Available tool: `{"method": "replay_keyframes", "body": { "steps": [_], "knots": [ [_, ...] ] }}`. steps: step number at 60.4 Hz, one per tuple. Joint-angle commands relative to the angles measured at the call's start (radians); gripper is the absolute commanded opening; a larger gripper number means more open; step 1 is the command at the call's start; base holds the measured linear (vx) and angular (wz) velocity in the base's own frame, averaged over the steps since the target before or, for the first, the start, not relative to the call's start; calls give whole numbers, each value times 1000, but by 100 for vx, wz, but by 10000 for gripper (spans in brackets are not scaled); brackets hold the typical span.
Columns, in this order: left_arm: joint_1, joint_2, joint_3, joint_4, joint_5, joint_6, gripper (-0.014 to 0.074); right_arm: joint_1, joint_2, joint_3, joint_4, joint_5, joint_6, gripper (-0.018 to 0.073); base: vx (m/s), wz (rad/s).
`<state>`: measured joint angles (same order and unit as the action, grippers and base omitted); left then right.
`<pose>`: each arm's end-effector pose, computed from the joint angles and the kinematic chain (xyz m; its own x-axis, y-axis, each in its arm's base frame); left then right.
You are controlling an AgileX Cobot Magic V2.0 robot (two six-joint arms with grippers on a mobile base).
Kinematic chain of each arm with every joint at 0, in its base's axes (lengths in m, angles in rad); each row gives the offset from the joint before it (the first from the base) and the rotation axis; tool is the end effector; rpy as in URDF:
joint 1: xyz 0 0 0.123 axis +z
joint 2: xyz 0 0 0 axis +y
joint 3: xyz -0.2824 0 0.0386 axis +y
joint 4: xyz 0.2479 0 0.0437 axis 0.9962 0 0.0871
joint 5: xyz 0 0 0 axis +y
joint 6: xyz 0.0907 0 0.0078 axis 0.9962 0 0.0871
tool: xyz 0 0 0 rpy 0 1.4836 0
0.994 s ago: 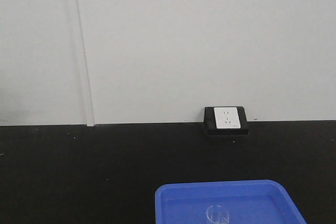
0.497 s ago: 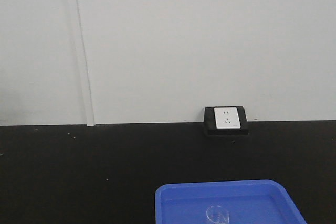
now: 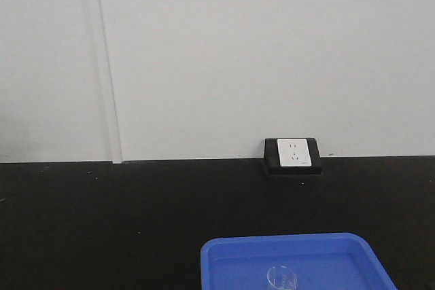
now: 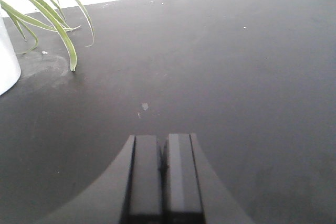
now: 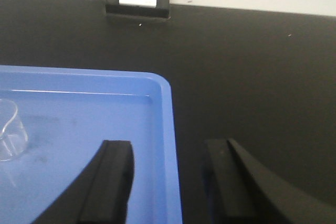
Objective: Move beaker to silver tray on left bench
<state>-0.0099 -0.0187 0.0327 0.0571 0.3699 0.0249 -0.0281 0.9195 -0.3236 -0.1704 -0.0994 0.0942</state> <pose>0.0524 0.0014 0.1699 -0.2917 0.0809 -0.9531 0.0130 0.9967 0.0807 0.1726 -0.0033 0.2316 -0.3989 -0.0641 -0.9147 -0.0174 0.9979 -0.0623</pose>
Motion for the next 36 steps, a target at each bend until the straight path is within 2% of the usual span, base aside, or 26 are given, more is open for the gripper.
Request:
{"method": "replay_keyframes", "body": {
  "steps": [1, 5, 9, 13, 17, 24, 31, 36],
  "knots": [
    [-5, -7, 20, -3, -75, -1, 1, -2, 90, -35, -37, -217, -11, 430, 0, 0],
    [-5, -7, 20, -3, -75, -1, 1, -1, 170, -35, -103, -303, -11, 430, 0, 0],
    [-5, -7, 20, -3, -75, -1, 1, 7, 241, -35, -224, -377, -10, 430, 0, 0],
    [-5, -7, 20, -3, -75, -1, 1, 47, 308, -35, -330, -449, 0, 430, 0, 0],
    [-5, -7, 20, -3, -75, -1, 1, 100, 383, -35, -388, -517, 5, 430, 0, 0],
    [-5, -7, 20, -3, -75, -1, 1, 174, 509, -46, -373, -611, -13, 430, 0, 0],
    [-5, -7, 20, -3, -75, -1, 1, 199, 622, -76, -302, -644, -13, 430, 0, 0],
    [-5, -7, 20, -3, -75, -1, 1, 212, 689, -97, -288, -679, -14, 430, 0, 0]
  ]
}}
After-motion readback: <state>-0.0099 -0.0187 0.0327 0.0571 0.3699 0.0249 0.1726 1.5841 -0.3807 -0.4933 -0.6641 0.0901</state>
